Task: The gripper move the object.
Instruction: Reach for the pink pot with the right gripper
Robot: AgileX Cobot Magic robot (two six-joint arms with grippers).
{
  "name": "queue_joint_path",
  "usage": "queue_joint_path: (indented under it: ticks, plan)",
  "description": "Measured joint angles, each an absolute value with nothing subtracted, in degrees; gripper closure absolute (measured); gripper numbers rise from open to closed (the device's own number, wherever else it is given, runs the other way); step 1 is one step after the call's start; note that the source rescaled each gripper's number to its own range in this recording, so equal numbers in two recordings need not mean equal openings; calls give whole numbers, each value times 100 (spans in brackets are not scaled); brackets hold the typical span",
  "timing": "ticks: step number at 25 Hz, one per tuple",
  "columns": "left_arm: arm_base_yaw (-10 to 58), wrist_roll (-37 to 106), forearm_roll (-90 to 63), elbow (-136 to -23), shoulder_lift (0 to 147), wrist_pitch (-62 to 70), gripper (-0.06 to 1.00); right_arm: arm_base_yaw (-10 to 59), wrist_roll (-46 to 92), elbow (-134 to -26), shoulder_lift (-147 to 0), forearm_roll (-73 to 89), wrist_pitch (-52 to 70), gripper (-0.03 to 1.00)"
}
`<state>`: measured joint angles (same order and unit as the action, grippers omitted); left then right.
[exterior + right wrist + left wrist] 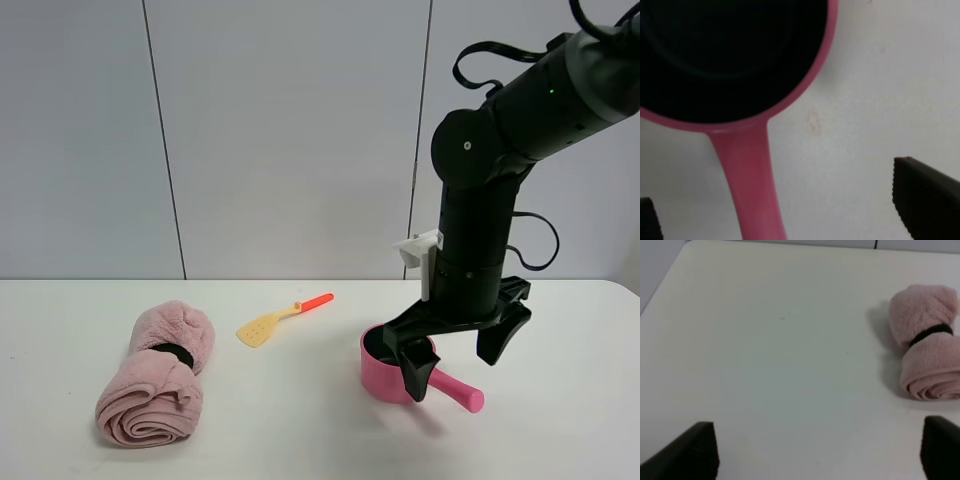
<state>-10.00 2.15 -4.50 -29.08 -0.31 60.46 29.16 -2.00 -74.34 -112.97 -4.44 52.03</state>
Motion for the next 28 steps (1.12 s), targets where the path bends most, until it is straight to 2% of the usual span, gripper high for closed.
queue_joint_path:
  ticks: [6,12,17,27,28]
  plan:
    - [-1000,215,-450,-2908,-31,6046,-6,2916,-211,-7434,-11491,-456,4929,-2]
    - [-1000,215,-450,-2908,-31,6046,-6,2916,-211,-7434,-11591,-456,4820,15]
    - [-1000,215,-450,-2908,-31,6046,-6,2916,-211,-7434,-11646,-456,4814,35]
    - [-1000,215,-450,-2908,-31,6046,-6,2916,-216,-7434,-11733,-456,4827,96]
    - [-1000,215,-450,-2908,-31,6046,-6,2916,-217,-7434,-11740,-456,4834,97]
